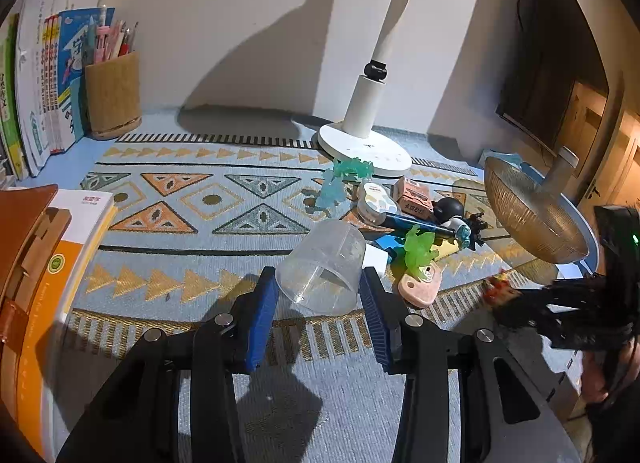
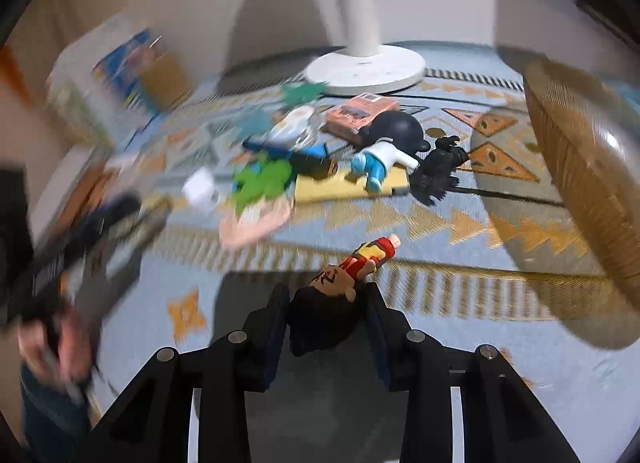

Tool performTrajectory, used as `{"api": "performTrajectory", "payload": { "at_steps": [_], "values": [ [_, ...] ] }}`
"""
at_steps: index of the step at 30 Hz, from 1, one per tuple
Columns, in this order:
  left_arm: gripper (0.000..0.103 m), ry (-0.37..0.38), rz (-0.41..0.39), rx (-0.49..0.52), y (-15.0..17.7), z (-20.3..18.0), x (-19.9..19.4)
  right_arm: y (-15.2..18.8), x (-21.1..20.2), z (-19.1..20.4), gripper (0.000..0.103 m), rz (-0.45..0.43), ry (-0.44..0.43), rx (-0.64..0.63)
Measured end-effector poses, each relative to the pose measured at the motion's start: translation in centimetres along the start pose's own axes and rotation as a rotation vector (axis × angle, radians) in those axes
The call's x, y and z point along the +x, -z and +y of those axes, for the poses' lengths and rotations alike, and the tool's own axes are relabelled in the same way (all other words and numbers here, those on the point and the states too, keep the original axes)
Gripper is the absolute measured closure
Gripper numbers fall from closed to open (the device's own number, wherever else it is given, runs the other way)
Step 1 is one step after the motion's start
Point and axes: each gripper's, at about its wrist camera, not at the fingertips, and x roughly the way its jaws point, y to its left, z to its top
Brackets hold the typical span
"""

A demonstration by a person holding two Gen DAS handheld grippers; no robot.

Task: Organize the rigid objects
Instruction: 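Lift the figurine with the right gripper and carry it toward the amber bowl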

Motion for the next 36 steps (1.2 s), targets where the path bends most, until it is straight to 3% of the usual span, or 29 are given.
{"api": "performTrajectory", "payload": {
  "at_steps": [2,9,14,19,21,25,26,28,29,31,33,36],
  "values": [
    [0.064,-0.008,0.004,0.002,0.0,0.0,0.1,0.8,-0.8,-0.5,0.067,0.001,0.027,-0.036],
    [0.064,-0.063,0.009,0.049,-0.5,-1.9,0.0,2.6,-3.4,-1.8,0.067,-0.05,-0.008,0.001],
    [0.064,0.021,-0.098,0.101,-3.4,-7.0,-3.6,1.9,-8.6,-2.5,0.071,-0.189,-0.004,0.009],
    [0.064,0.133,-0.142,0.161,-7.3,-13.2,-4.1,0.9,-14.9,-7.1,0.074,-0.359,0.039,0.092],
    [0.064,0.165,-0.141,0.196,-8.5,-16.5,-3.0,0.6,-16.1,-9.4,0.075,-0.388,0.063,0.136],
    [0.064,0.203,-0.11,0.2,-8.5,-19.7,-0.9,0.8,-17.0,-13.1,0.075,-0.361,-0.008,0.202],
    [0.064,0.222,-0.098,0.194,-8.0,-20.2,-0.5,1.3,-16.9,-13.0,0.072,-0.342,-0.02,0.194],
    [0.064,0.22,-0.083,0.201,-7.2,-20.5,0.1,2.6,-15.7,-11.9,0.035,-0.269,-0.032,0.171],
    [0.064,0.216,-0.073,0.202,-6.8,-20.5,0.4,3.3,-15.0,-11.4,0.012,-0.256,-0.034,0.156],
    [0.064,0.221,-0.047,0.193,-5.8,-20.2,0.8,5.2,-12.9,-9.6,0.013,-0.214,-0.025,0.097],
    [0.064,0.207,-0.021,0.195,-5.0,-19.8,0.9,5.7,-10.8,-9.1,0.017,-0.161,0.033,0.076],
    [0.064,0.182,-0.015,0.202,-4.5,-18.9,0.2,5.8,-8.0,-9.4,0.019,-0.1,0.035,0.025]
  ]
}}
